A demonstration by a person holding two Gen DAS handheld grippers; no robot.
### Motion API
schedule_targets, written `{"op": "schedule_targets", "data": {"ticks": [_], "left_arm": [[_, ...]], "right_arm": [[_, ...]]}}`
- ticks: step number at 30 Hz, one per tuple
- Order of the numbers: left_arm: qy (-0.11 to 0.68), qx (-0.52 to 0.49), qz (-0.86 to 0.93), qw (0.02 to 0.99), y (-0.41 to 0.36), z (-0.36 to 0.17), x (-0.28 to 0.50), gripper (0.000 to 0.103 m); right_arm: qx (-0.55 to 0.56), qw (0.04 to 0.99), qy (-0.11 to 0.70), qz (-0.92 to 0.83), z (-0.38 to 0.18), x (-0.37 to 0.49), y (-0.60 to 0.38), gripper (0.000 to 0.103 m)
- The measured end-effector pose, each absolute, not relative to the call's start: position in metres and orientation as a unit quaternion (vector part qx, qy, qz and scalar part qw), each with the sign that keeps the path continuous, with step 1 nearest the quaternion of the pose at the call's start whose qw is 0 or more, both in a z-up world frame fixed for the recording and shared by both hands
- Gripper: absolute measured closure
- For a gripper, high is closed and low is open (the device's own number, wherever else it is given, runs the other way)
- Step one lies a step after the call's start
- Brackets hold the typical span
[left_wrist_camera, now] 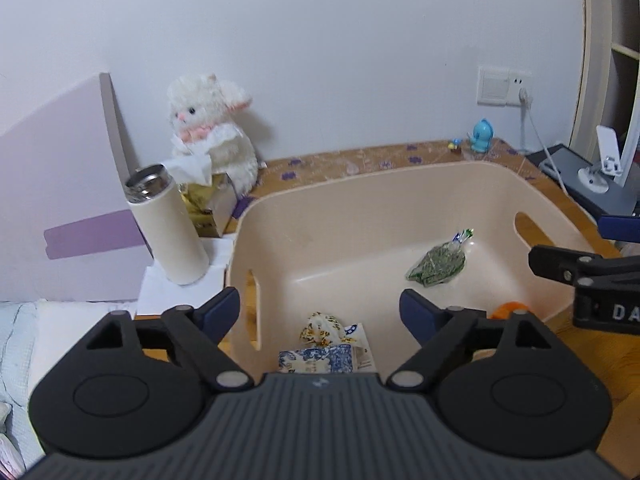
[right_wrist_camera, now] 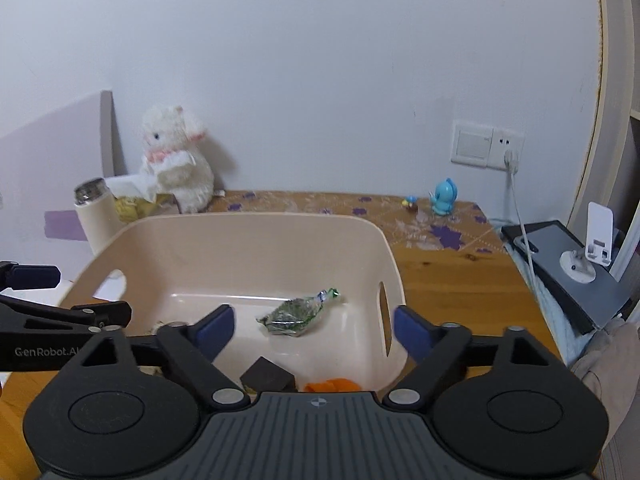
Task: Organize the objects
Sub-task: 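Carry both boxes over the beige basket and open both tools to drop them, then grasp the teddy keychain with the left tool while the right tool grasps the star-printed box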
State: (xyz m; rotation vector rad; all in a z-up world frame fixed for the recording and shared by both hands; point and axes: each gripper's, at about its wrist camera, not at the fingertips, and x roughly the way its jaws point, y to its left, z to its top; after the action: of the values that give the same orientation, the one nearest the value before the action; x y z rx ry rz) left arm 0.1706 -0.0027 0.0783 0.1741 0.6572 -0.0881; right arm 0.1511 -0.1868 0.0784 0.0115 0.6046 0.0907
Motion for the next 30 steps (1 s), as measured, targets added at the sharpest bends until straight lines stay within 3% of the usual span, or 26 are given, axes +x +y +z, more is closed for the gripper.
{"op": "schedule_targets", "data": {"ticks": [8, 30], "left_arm": [[0.322, 0.079, -0.043, 0.942, 0.013, 0.077, 0.134, 0.012], [0.441, 0.05, -0.05, 0.895, 0.045, -0.028, 0.122, 0.012]], "right_arm": [[-0.013, 0.953, 0.296, 0.06, 0.076, 0.112, -0.182, 0.0], [-0.073, 0.912, 0.396, 0.07, -0.013, 0.092, -0.146, 0.0]]}}
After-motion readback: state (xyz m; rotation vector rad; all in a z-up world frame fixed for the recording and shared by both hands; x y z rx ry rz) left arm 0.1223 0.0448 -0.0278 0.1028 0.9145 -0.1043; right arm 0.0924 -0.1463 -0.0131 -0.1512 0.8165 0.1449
